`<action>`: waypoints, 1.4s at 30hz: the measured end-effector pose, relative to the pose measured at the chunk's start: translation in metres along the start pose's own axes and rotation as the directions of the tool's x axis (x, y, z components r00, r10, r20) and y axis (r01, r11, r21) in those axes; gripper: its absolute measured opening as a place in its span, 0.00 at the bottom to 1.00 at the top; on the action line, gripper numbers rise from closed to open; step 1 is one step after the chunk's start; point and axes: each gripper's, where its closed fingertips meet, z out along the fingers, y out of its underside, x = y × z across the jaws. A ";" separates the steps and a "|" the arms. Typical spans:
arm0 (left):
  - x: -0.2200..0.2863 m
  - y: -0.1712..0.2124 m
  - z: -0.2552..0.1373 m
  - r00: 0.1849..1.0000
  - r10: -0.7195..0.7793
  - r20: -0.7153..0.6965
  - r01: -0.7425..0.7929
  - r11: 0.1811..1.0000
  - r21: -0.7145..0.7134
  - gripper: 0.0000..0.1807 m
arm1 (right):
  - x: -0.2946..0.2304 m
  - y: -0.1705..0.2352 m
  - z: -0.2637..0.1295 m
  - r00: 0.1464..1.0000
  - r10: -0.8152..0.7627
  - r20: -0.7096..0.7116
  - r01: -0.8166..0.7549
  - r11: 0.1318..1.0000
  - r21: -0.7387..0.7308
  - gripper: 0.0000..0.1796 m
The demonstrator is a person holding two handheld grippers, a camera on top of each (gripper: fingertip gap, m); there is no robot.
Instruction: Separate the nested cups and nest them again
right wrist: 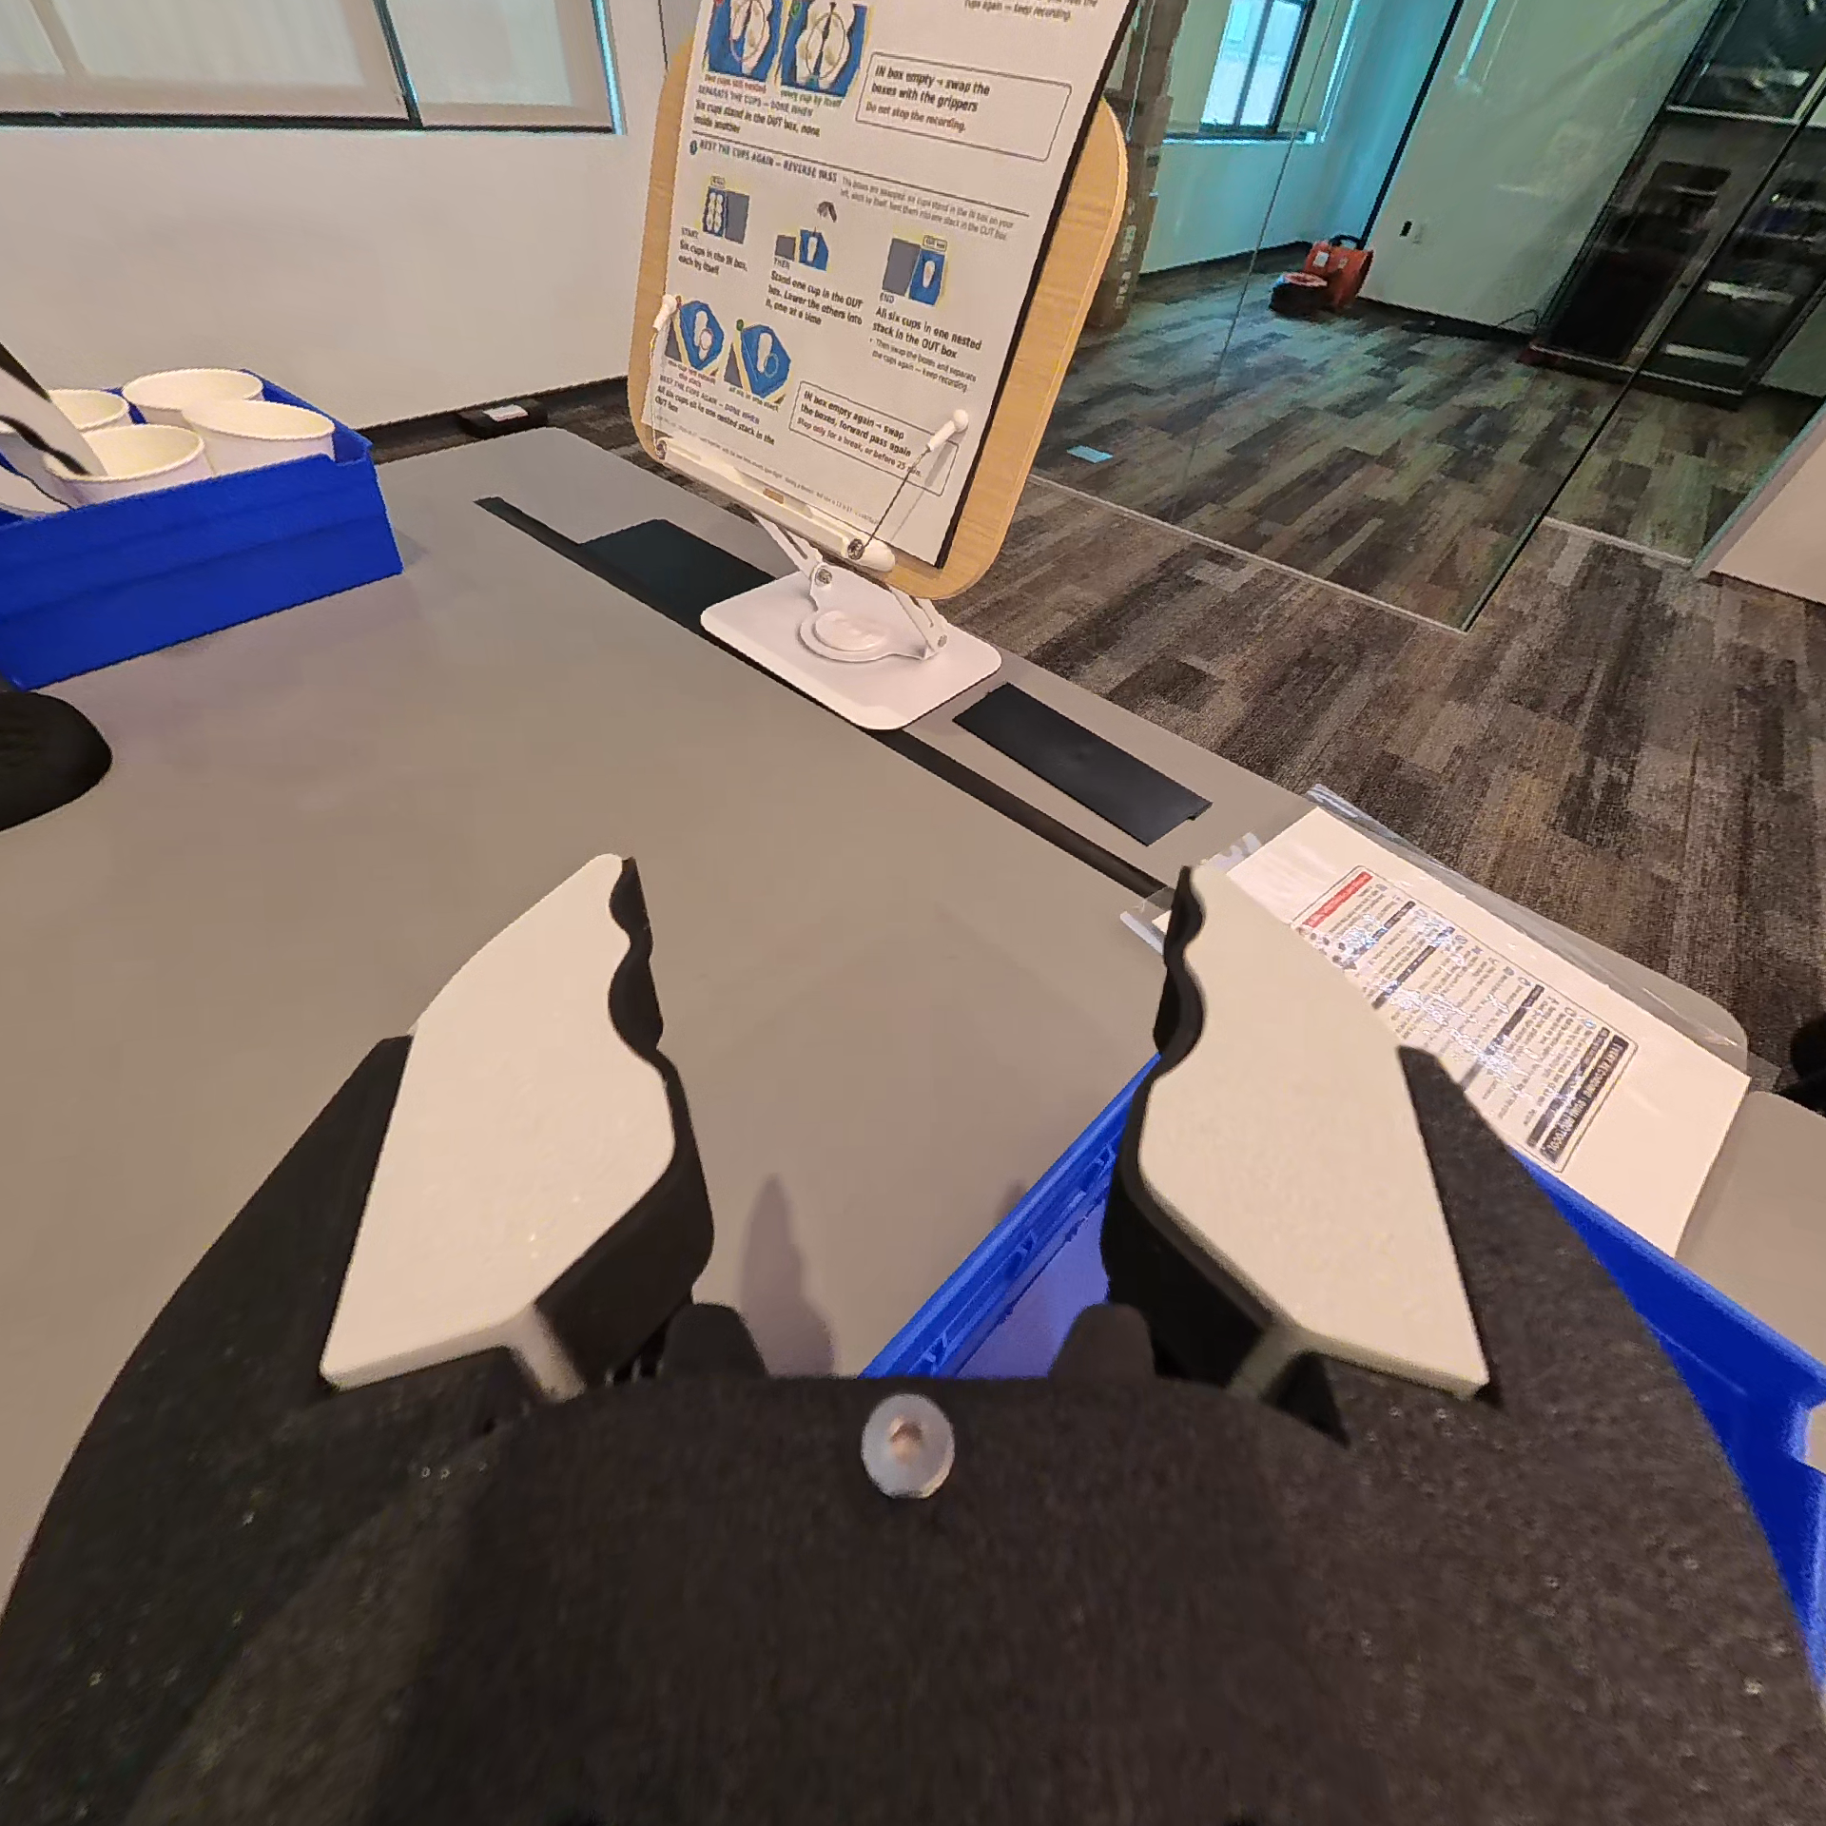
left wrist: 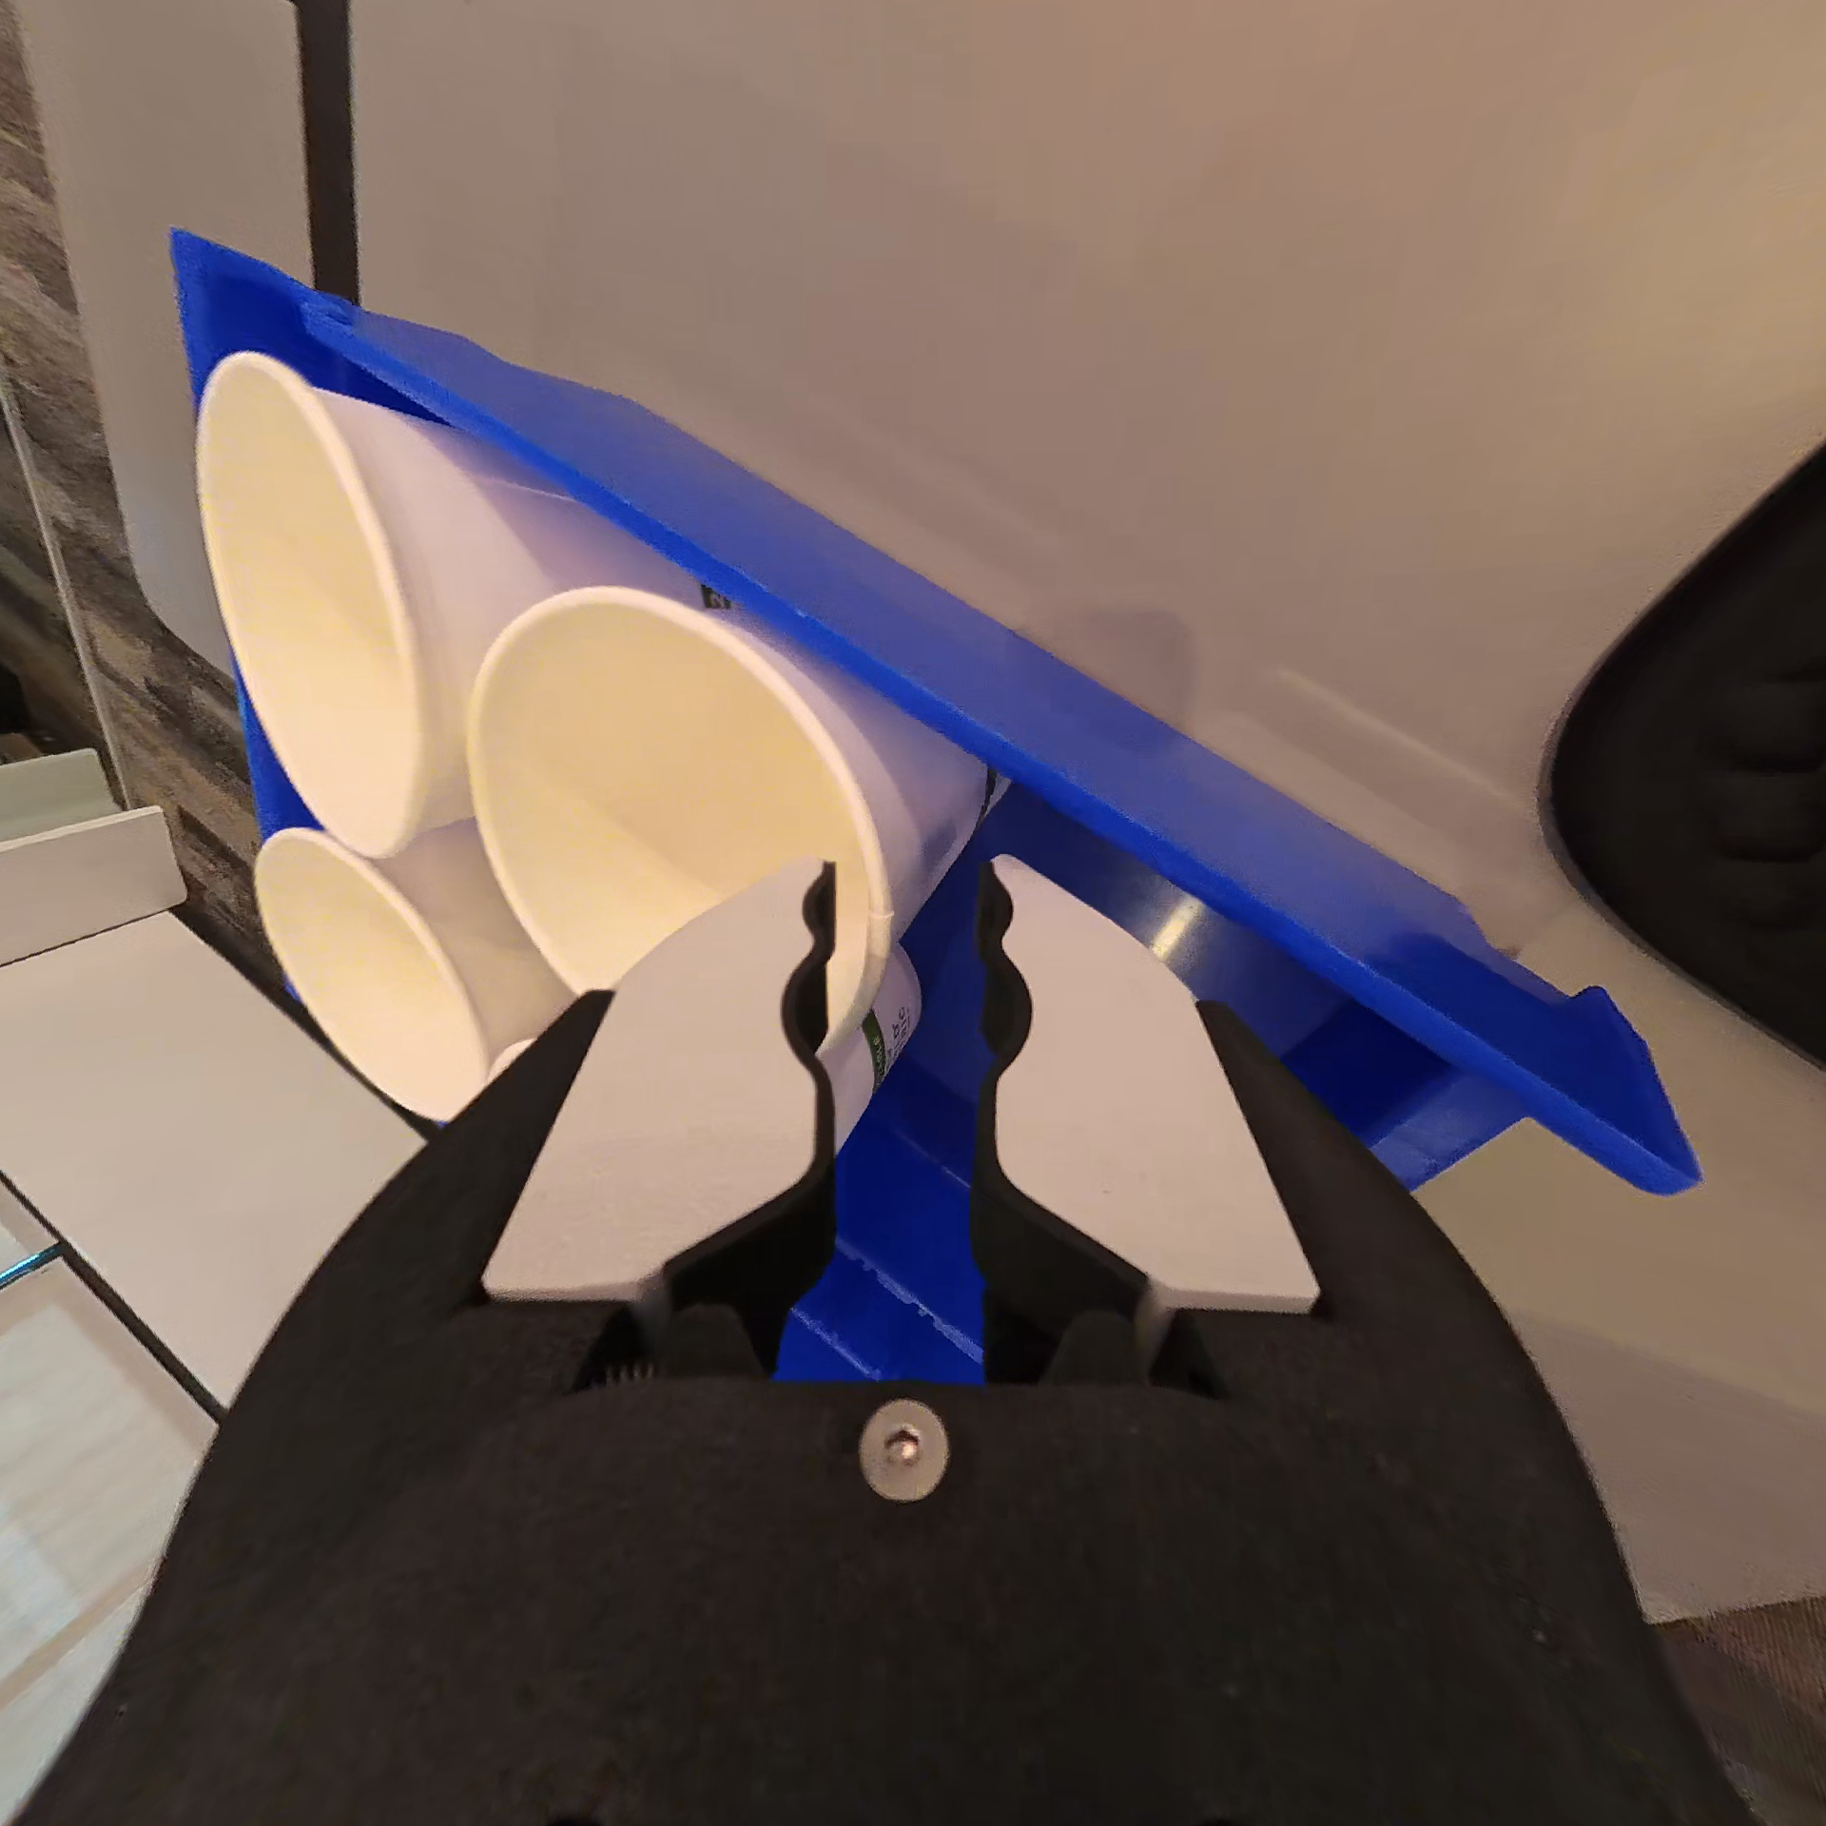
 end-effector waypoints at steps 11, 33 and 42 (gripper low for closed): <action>0.006 0.006 0.003 0.997 -0.009 -0.070 0.007 0.999 -0.033 0.01 | 0.004 0.007 0.002 1.000 0.017 0.009 -0.017 1.000 -0.014 0.54; 0.069 -0.164 -0.169 0.906 0.395 -0.153 -0.334 0.888 0.316 0.00 | -0.178 -0.063 0.069 0.778 -0.235 0.583 0.169 0.972 0.165 0.54; 0.170 -0.269 -0.198 0.683 0.698 -0.214 -0.486 0.653 0.581 0.00 | -0.282 -0.056 0.112 0.608 -0.163 0.777 0.156 0.984 0.084 0.59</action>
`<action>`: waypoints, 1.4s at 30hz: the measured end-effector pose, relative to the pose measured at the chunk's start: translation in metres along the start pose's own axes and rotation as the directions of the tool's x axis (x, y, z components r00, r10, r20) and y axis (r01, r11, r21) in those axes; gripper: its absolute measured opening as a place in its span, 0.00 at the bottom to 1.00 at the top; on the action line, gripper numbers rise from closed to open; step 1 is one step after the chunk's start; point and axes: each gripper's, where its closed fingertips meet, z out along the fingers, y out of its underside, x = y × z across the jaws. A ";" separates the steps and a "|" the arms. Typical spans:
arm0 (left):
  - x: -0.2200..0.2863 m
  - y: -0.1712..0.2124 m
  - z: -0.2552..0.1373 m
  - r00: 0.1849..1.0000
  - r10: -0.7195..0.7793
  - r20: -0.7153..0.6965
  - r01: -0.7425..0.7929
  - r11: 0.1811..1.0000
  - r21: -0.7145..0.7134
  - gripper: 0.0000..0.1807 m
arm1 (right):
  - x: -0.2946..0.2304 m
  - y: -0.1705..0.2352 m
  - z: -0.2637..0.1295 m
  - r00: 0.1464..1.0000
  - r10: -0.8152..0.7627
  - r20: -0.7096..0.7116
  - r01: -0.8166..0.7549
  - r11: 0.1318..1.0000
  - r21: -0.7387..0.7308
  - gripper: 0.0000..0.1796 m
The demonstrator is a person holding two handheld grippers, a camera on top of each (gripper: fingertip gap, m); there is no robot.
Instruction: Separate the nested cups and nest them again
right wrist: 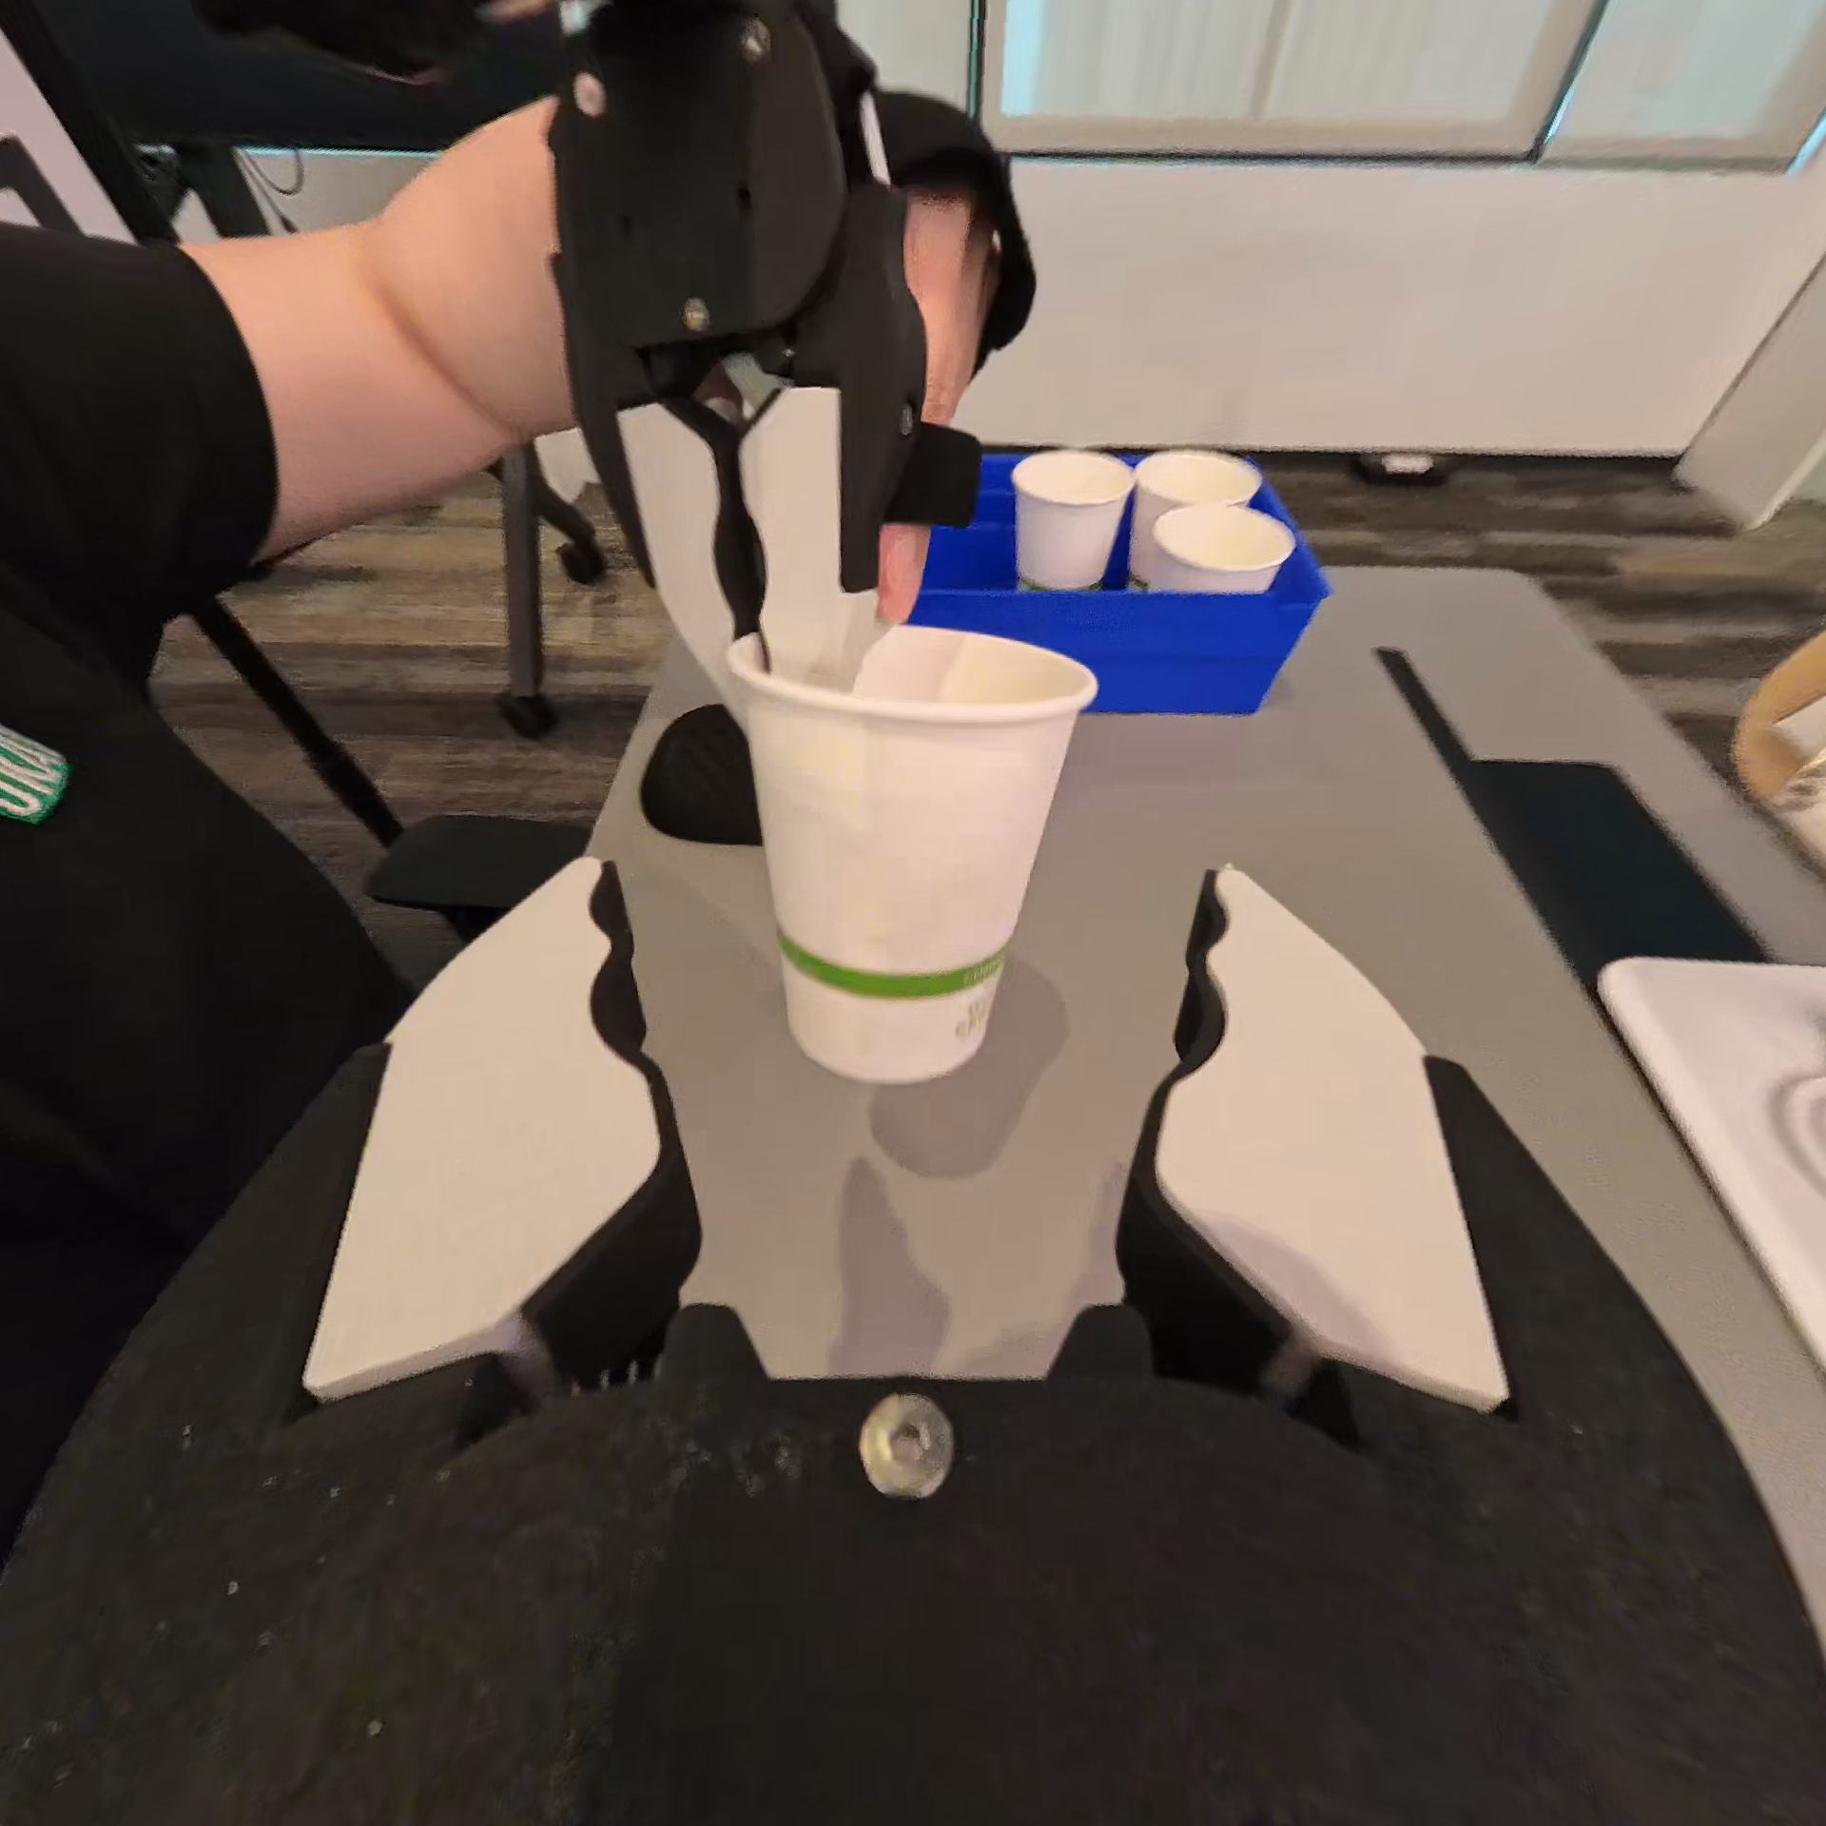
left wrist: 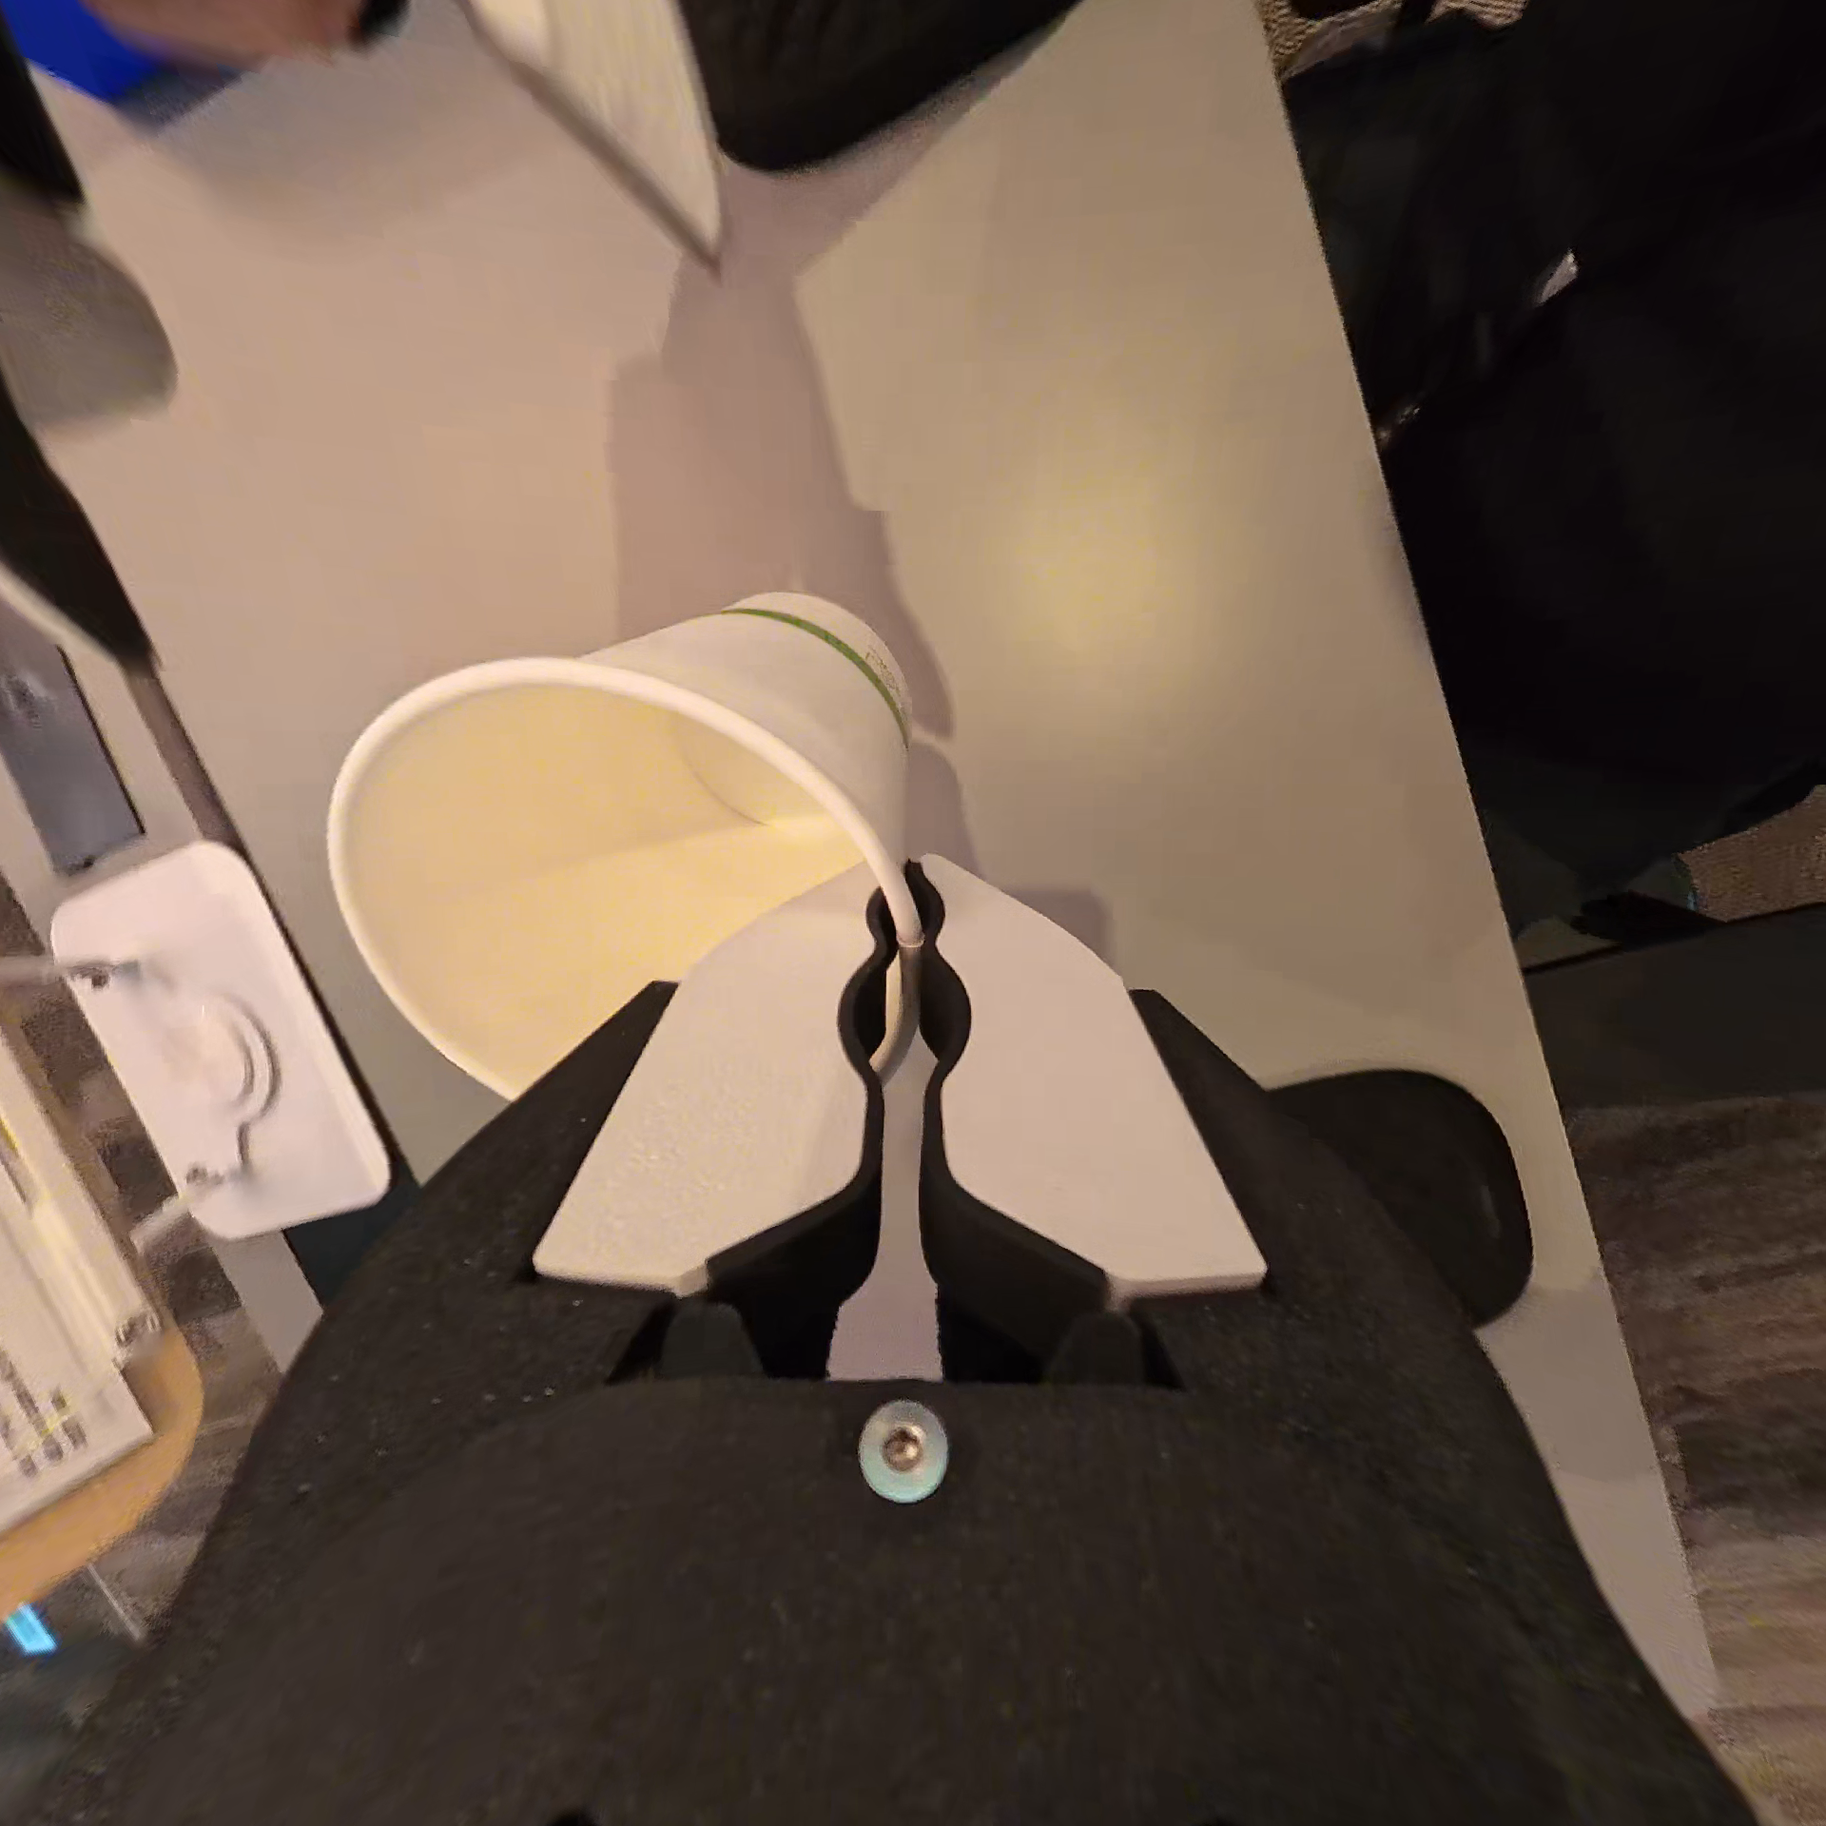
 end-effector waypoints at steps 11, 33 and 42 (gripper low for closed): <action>0.000 -0.033 0.021 0.992 0.111 -0.054 -0.112 0.994 -0.008 0.00 | -0.018 0.028 0.038 0.979 0.104 0.177 -0.082 0.989 -0.126 0.53; -0.054 -0.014 -0.059 0.891 -0.284 0.354 0.111 0.893 0.436 0.27 | 0.084 0.033 -0.147 0.879 0.170 -0.445 -0.169 0.985 0.042 0.50; -0.031 0.026 -0.042 0.832 -0.403 0.382 0.187 0.852 0.490 0.25 | 0.118 0.130 -0.420 0.051 0.254 -0.966 -0.062 0.966 0.251 0.50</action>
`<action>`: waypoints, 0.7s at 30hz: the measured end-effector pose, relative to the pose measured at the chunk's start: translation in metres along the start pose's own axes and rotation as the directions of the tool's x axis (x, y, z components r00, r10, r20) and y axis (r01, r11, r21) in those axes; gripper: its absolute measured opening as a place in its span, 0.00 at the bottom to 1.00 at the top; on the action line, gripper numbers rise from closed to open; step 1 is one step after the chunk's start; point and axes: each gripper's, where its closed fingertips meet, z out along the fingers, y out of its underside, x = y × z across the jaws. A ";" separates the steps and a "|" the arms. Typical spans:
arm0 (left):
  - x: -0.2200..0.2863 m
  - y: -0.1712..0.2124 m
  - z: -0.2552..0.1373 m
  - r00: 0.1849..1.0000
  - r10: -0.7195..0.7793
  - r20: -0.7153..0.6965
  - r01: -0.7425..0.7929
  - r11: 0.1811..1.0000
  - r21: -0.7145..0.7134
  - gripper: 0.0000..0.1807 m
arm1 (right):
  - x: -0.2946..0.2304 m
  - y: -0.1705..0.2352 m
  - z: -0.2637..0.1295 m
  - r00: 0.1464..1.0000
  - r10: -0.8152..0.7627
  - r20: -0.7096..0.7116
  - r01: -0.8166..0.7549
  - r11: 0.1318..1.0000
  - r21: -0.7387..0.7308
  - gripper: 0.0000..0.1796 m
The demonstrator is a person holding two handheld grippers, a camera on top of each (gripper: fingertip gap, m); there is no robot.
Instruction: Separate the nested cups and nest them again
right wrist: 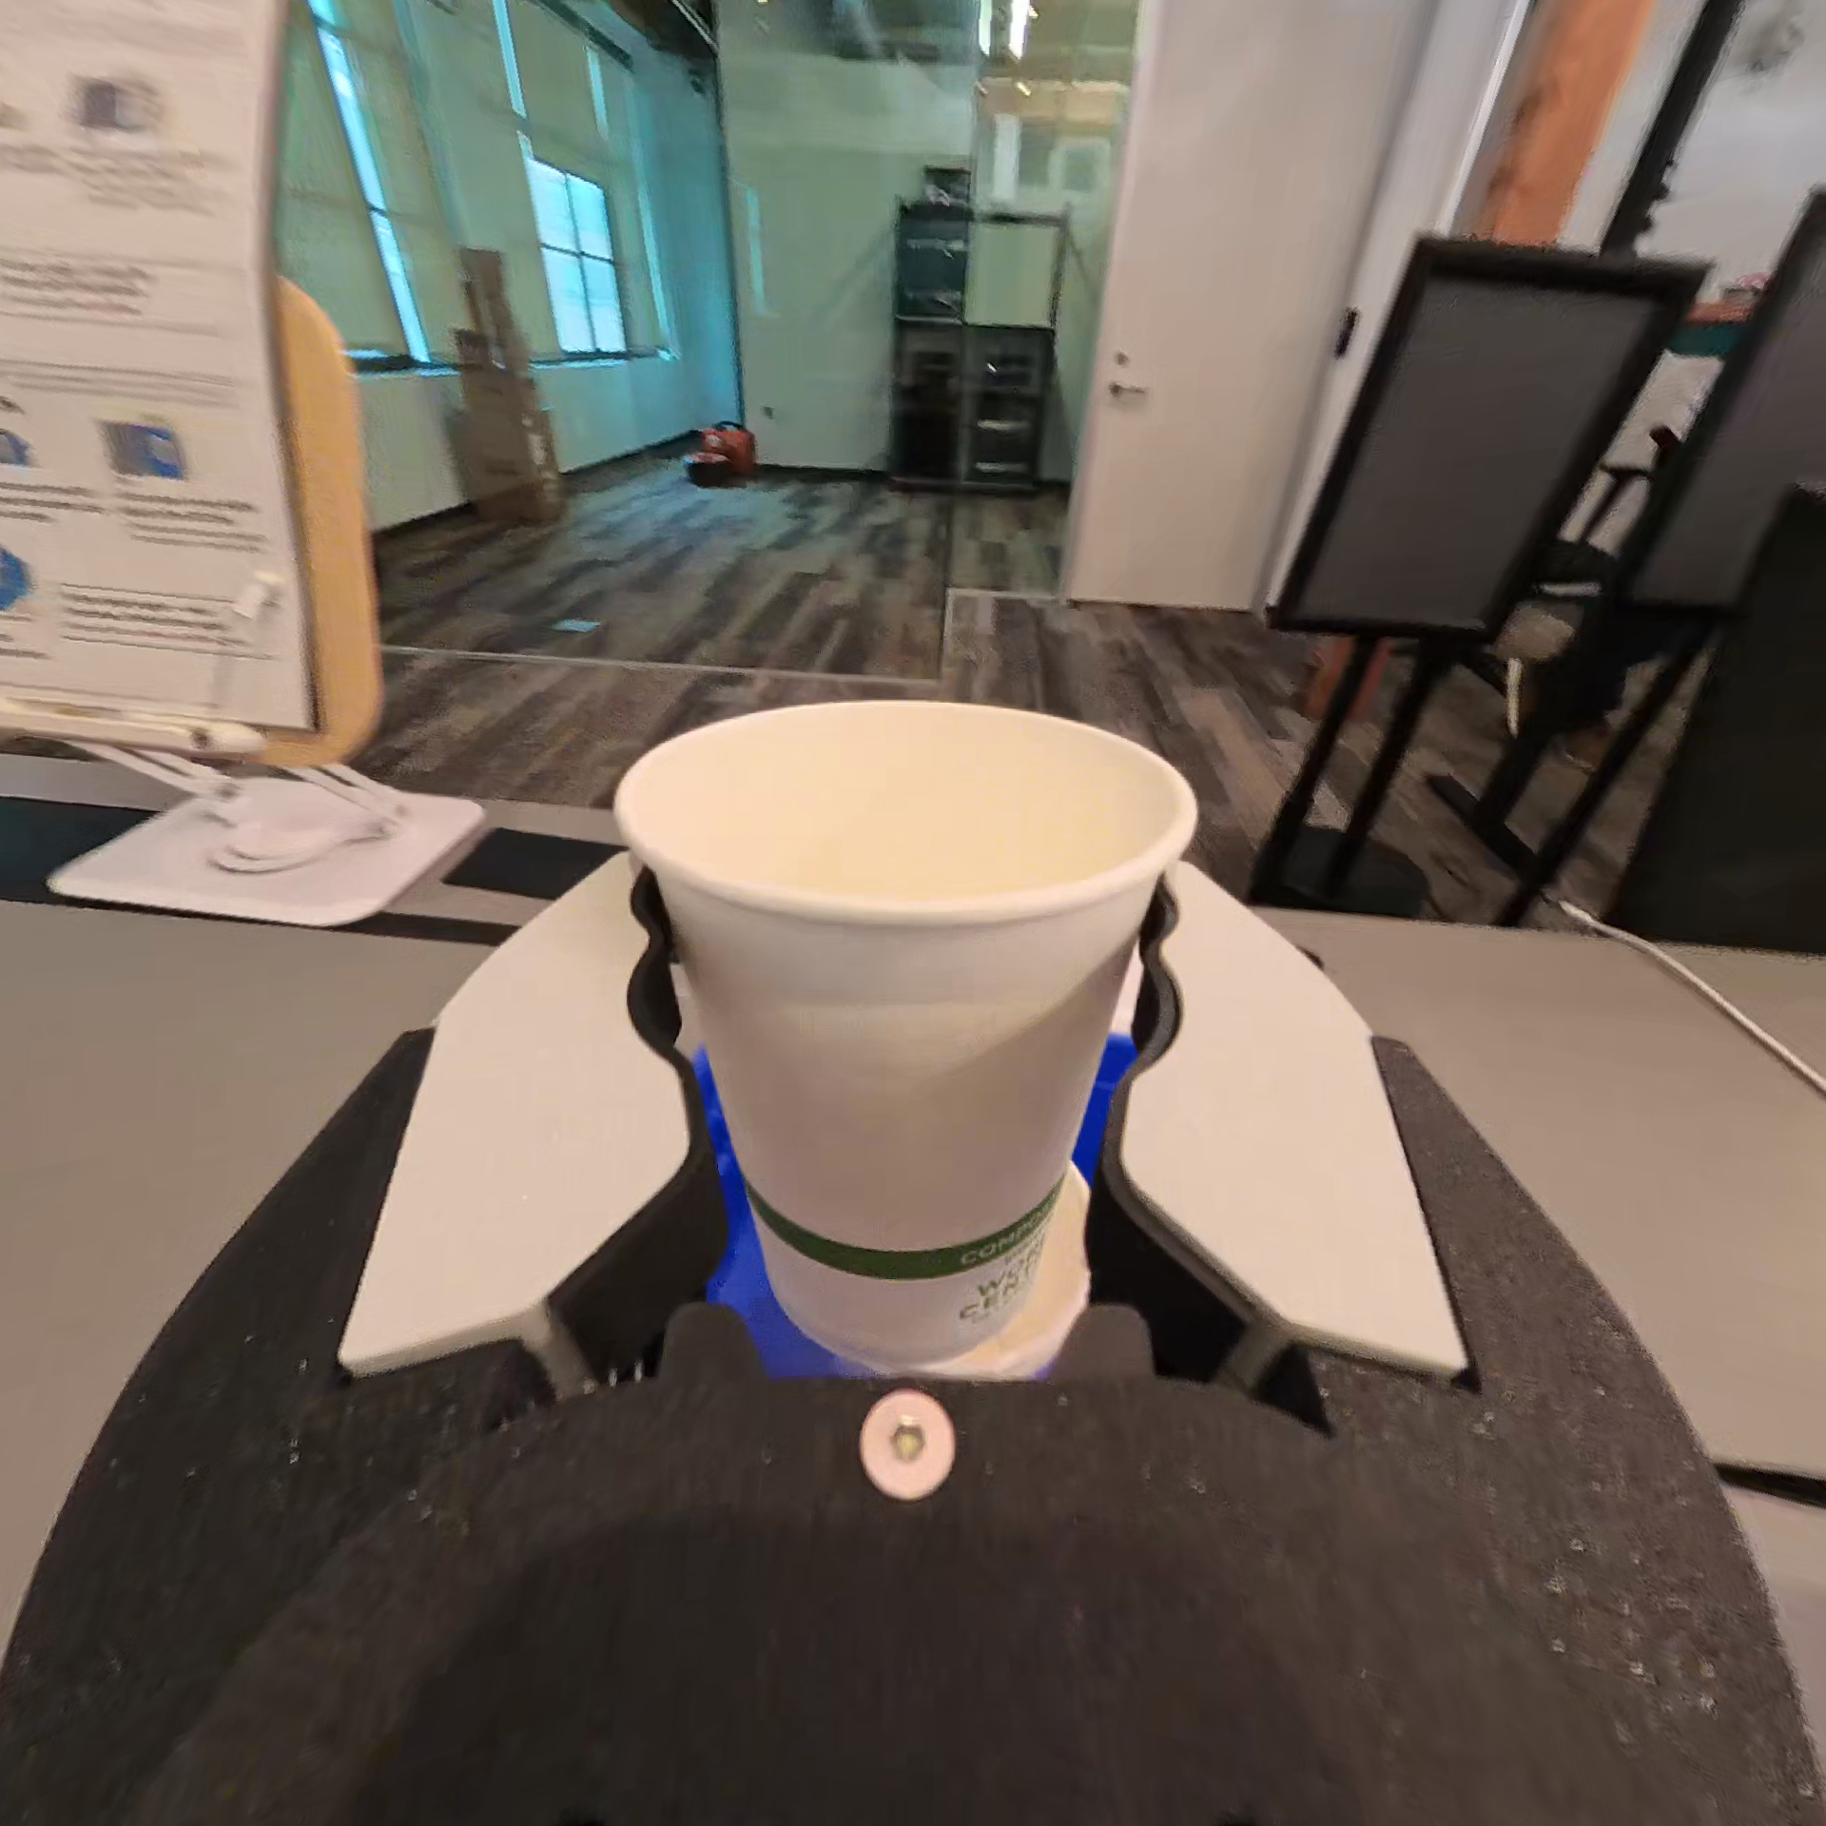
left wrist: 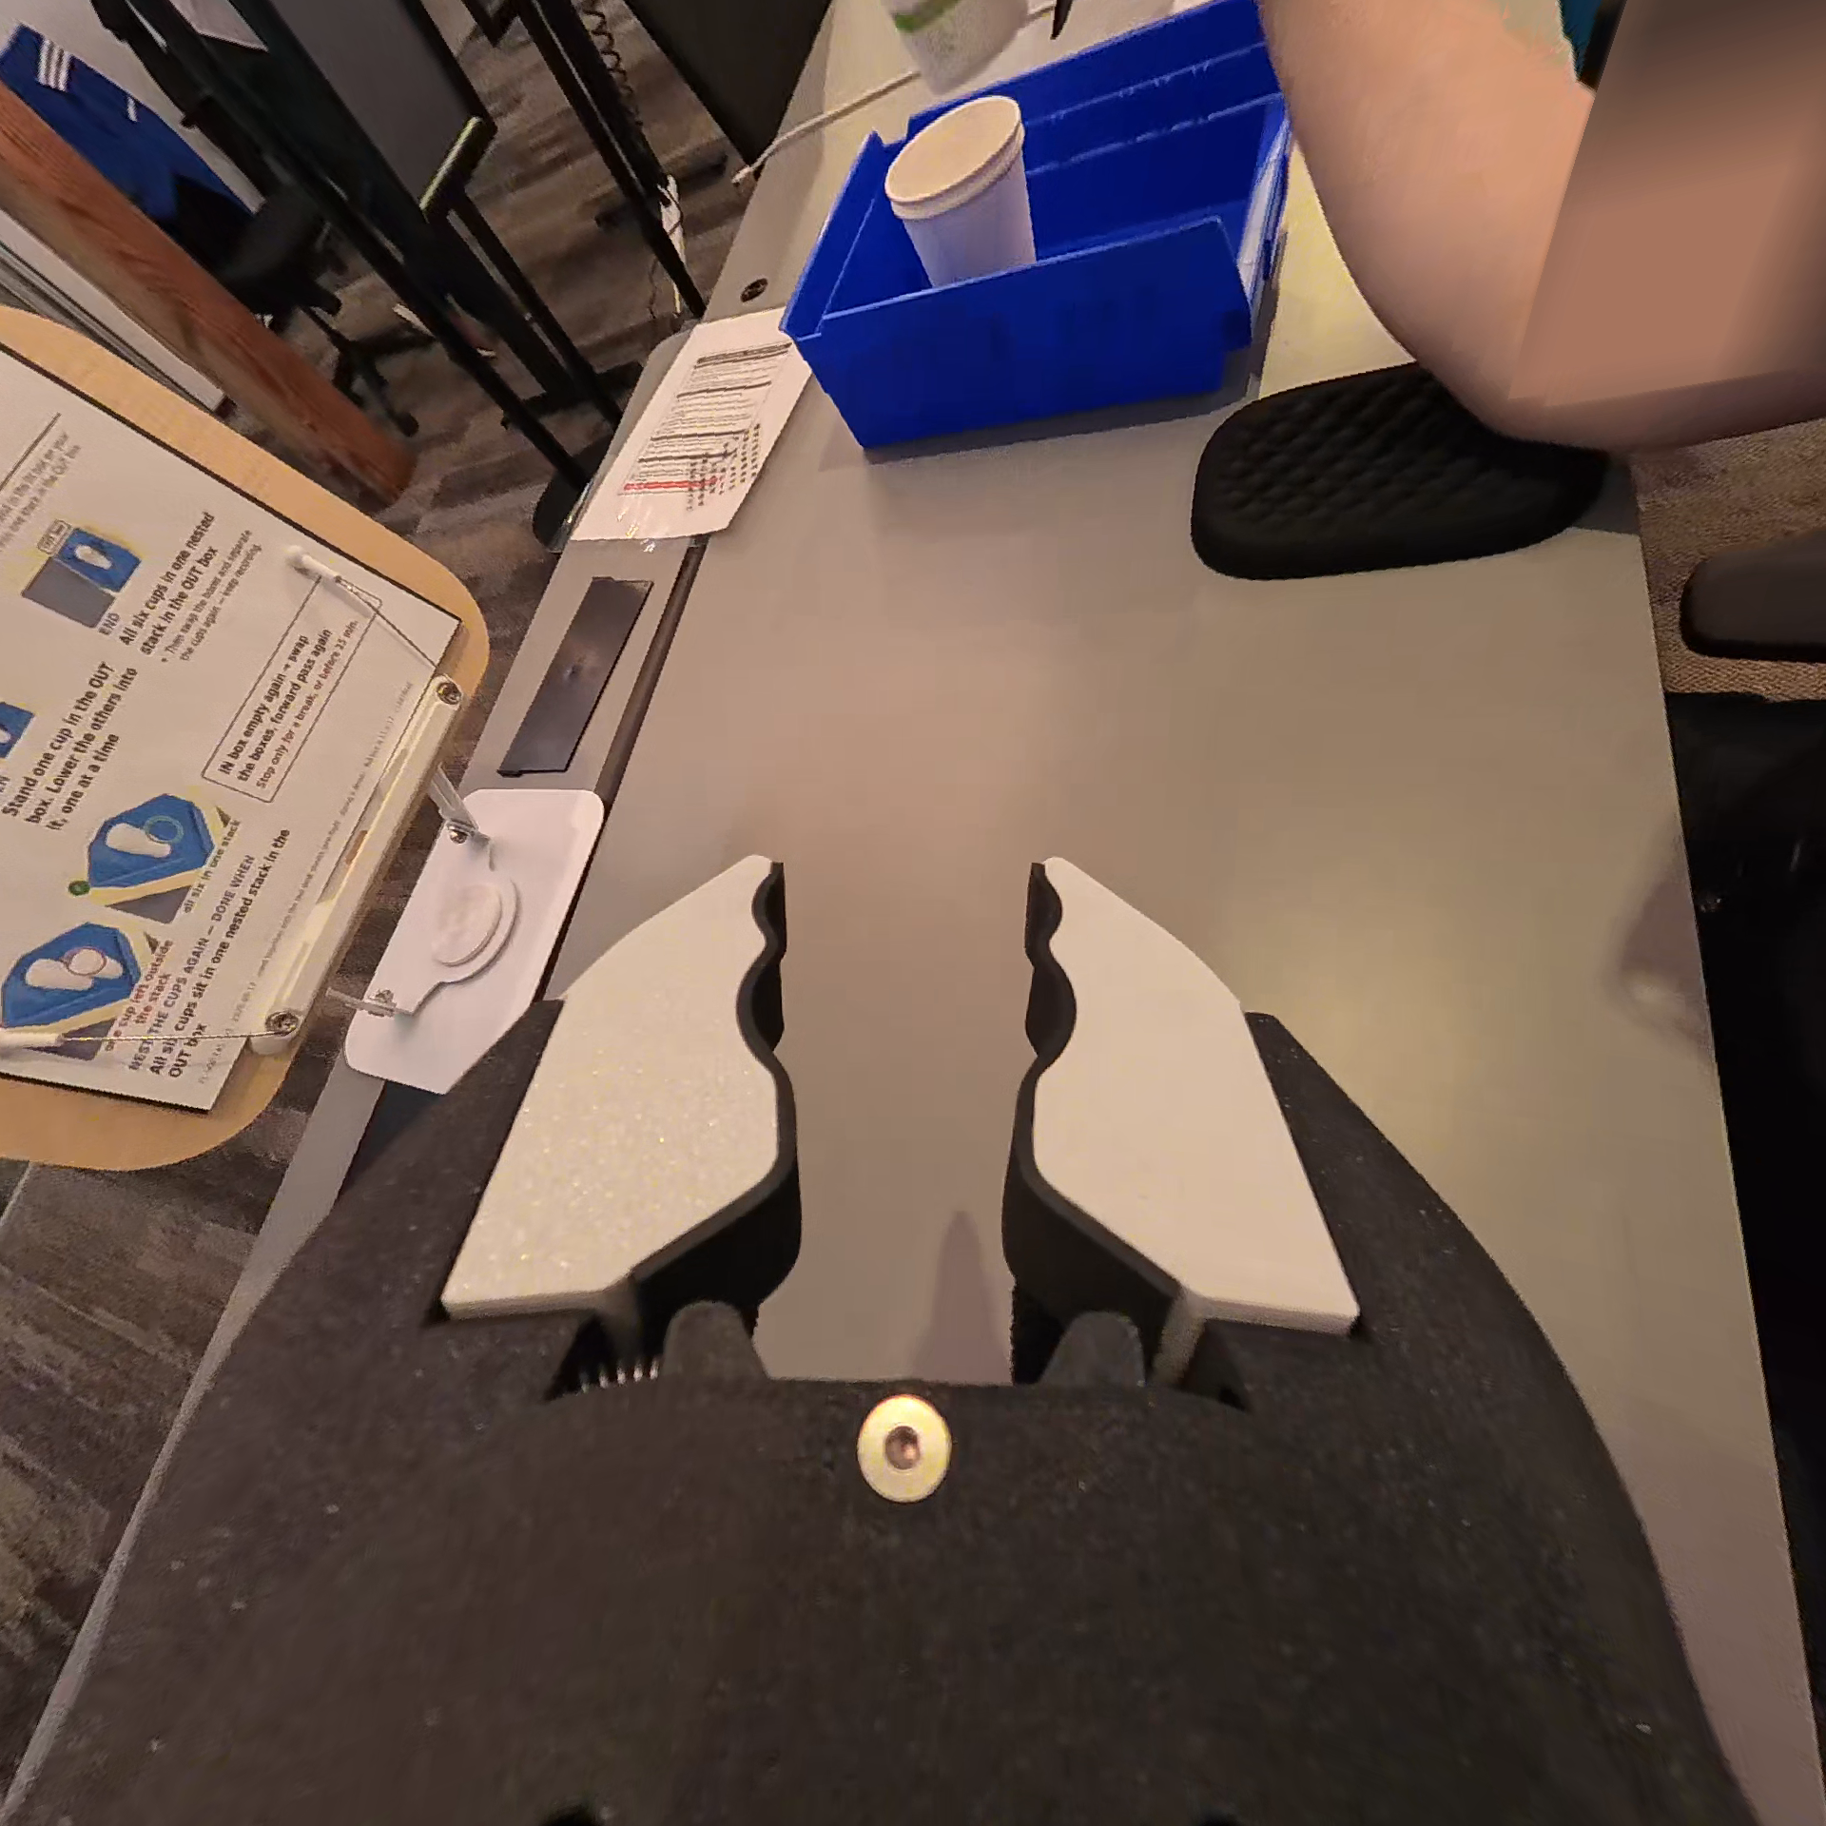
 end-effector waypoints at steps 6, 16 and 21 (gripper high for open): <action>0.000 0.003 -0.007 1.000 -0.014 0.011 0.014 1.000 -0.007 0.25 | 0.015 0.021 0.011 0.998 0.063 0.010 -0.063 0.997 0.036 0.50; 0.006 0.006 -0.009 1.000 0.009 0.009 -0.009 0.999 -0.037 0.24 | 0.014 0.058 0.031 0.997 0.073 0.033 -0.072 0.997 -0.029 0.50; 0.008 0.006 -0.009 1.000 0.019 0.004 -0.019 0.999 -0.047 0.24 | 0.015 0.079 0.029 0.994 0.096 0.060 -0.087 0.987 -0.137 0.51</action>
